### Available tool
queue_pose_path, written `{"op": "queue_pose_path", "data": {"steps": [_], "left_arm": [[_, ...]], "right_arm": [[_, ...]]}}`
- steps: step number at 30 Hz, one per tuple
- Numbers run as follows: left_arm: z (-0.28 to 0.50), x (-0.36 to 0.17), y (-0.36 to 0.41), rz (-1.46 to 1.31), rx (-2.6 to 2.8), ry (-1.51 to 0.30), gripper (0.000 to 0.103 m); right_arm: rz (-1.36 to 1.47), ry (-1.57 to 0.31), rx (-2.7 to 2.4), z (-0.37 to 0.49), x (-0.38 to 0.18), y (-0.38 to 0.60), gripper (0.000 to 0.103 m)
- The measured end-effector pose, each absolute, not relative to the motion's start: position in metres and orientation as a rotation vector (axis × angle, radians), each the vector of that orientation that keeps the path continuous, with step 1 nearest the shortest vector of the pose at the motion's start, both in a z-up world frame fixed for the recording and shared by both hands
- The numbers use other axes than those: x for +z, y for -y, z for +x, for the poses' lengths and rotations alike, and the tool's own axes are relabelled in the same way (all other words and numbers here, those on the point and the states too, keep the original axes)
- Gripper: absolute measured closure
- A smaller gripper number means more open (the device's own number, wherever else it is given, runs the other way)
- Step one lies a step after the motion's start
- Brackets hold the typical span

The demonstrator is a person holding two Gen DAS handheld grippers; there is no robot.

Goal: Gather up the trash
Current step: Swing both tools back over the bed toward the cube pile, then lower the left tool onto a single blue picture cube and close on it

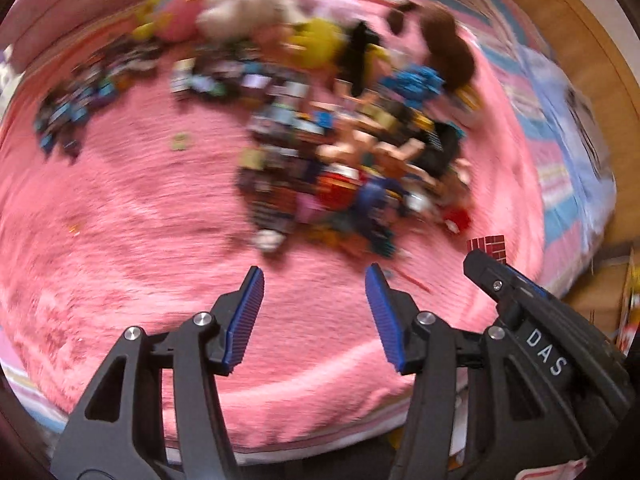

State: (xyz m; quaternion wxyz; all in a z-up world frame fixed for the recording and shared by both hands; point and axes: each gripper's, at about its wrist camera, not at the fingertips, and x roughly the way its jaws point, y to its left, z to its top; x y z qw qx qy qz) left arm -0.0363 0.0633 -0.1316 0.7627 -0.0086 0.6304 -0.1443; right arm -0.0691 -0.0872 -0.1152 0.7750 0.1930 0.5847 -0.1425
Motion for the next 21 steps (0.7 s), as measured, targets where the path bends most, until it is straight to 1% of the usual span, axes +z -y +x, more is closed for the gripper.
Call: {"op": "queue_pose_path", "data": {"steps": [4, 6, 10, 21], "left_arm": [[-0.027, -0.137, -0.102, -0.072, -0.238, -1.374, 0.051], [-0.024, -0.140, -0.121, -0.099, -0.203, -1.378, 0.049], [-0.018, -0.144, -0.153, -0.140, -0.146, -1.376, 0.048], [-0.005, -0.164, -0.197, -0.217, -0.052, -1.390, 0.048]], "right_arm": [[0.363, -1.280, -0.228, -0.046, -0.117, 0.051, 0.081], [0.340, -1.287, -0.189, -0.036, -0.119, 0.034, 0.081], [0.298, -1.303, -0.129, -0.020, -0.124, 0.002, 0.081], [0.237, -1.352, -0.087, 0.002, -0.143, -0.037, 0.081]]}}
